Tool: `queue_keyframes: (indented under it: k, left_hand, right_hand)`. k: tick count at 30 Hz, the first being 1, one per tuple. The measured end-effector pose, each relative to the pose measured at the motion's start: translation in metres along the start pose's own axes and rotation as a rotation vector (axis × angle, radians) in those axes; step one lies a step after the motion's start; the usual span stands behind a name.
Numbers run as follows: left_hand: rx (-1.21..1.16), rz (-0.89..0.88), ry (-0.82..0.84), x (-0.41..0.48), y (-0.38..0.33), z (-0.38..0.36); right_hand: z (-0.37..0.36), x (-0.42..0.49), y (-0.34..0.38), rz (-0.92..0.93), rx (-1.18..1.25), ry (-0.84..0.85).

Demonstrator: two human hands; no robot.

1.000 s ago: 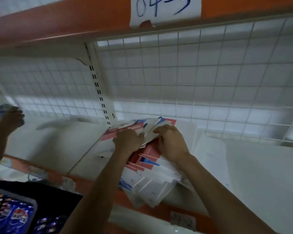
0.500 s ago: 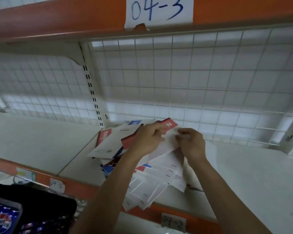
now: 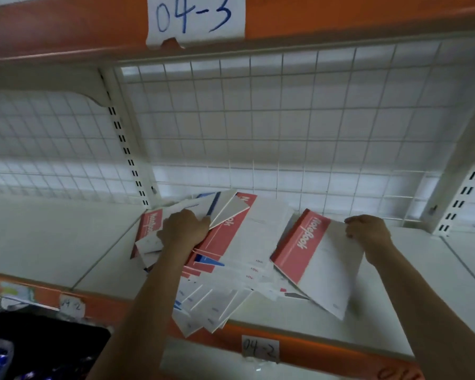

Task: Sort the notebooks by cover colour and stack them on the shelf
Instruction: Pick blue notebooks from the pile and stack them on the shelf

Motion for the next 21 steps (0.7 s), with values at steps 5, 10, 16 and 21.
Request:
queue_keyframes:
  k: [5, 10, 16, 21]
  left_hand:
    - [0.037, -0.426, 0.041, -0.040, -0.041, 0.006]
    - [0.050, -0.493, -0.093, -0.063, -0.056, 0.008]
    - [-0.207, -0.739, 0.102, -0.100, -0.078, 0.043]
    - [-0.719, -0.500, 0.235, -0.073, -0.063, 0.066]
  right_hand:
    - [-0.027, -0.009, 0.005, 0.128, -0.559, 0.178]
    - [-0.051, -0.029, 0.045, 0.498, -0.414, 0.047]
    - [-0.072, -0.067, 0.111, 1.103, -0.373, 0.116]
    - [-0.065, -0.066, 0.115, 1.145, -0.444, 0.169]
Point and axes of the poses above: each hand's wrist, its own x-axis towards the middle knuckle, its own z-axis out of the back of the hand, y = z × x, the point moved 5 cm from there along x, towards the middle knuckle, and after that the axes turned 13 degrees about z, right-handed, at the moved point
